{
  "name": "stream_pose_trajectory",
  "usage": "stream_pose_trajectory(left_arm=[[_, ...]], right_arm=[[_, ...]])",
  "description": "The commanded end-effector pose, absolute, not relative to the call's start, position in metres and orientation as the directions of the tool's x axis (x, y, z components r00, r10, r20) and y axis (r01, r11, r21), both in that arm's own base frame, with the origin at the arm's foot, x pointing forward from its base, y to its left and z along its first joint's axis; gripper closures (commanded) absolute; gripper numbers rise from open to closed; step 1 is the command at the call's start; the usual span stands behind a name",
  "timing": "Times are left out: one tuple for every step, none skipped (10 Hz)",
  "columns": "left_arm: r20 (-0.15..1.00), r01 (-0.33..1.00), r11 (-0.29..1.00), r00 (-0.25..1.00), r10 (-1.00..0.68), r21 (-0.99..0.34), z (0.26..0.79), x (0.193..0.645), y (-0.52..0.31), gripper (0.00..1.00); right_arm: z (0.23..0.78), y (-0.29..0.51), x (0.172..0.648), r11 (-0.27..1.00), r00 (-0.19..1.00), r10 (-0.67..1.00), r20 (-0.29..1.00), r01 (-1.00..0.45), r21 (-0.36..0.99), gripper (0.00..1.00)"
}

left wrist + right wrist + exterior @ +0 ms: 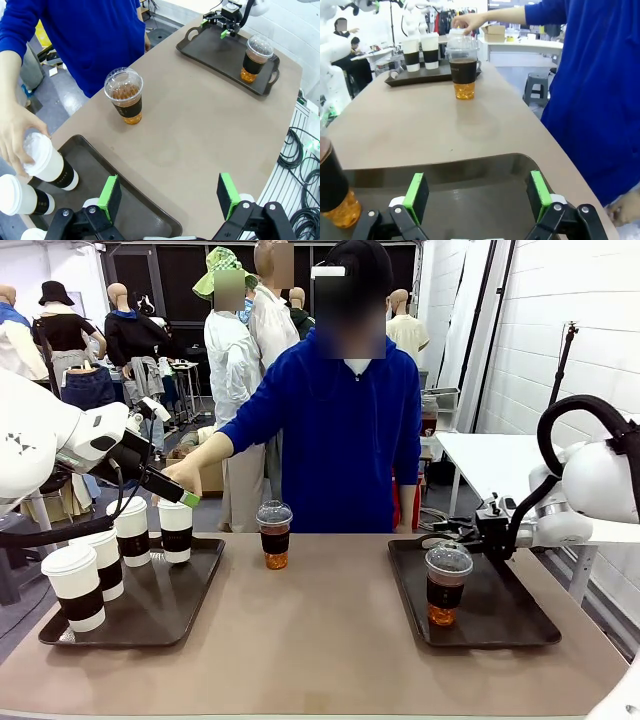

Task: Distribute the coffee onto the tray.
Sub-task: Pick up another iced Americano from the middle of the table and place it on the right Handle tray.

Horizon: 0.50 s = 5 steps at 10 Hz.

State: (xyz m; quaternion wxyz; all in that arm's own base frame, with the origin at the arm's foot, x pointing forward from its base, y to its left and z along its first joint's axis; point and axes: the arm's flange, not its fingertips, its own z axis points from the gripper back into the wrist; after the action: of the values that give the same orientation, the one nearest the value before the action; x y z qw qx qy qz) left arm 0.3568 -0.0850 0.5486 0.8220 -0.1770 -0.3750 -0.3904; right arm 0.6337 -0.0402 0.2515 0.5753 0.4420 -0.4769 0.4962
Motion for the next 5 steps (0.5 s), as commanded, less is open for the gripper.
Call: stream_pose_trajectory(left_arm=[[0.760, 0.778, 0.629, 0.415, -0.501, -0.011, 0.547, 0.357, -0.084, 0.00], [0.760, 0.778, 0.629, 0.415, -0.501, -0.011, 0.547, 0.357, -0.084, 0.00], [0.760, 0.778, 0.629, 0.415, -0.501, -0.011, 0.547, 0.357, -0.084, 0.00], [0.760, 0.778, 0.629, 0.415, -0.501, -0.011, 0.547, 0.357, -0.084, 0.00], [0.760, 0.778, 0.629, 0.415, -0.501, -0.011, 0.547, 0.357, -0.084, 0.00]], right_arm=[[0.245, -0.019, 0.642, 0.138, 0.103, 0.133, 0.986, -0.987, 0.085, 0.00], [0.241, -0.006, 0.641, 0.128, 0.117, 0.131, 0.984, -0.987, 0.101, 0.00], [0.239, 0.006, 0.644, 0.121, 0.120, 0.128, 0.984, -0.987, 0.104, 0.00], [0.241, 0.016, 0.647, 0.106, 0.120, 0.129, 0.984, -0.989, 0.107, 0.00], [0.242, 0.029, 0.651, 0.091, 0.121, 0.139, 0.983, -0.990, 0.109, 0.00]])
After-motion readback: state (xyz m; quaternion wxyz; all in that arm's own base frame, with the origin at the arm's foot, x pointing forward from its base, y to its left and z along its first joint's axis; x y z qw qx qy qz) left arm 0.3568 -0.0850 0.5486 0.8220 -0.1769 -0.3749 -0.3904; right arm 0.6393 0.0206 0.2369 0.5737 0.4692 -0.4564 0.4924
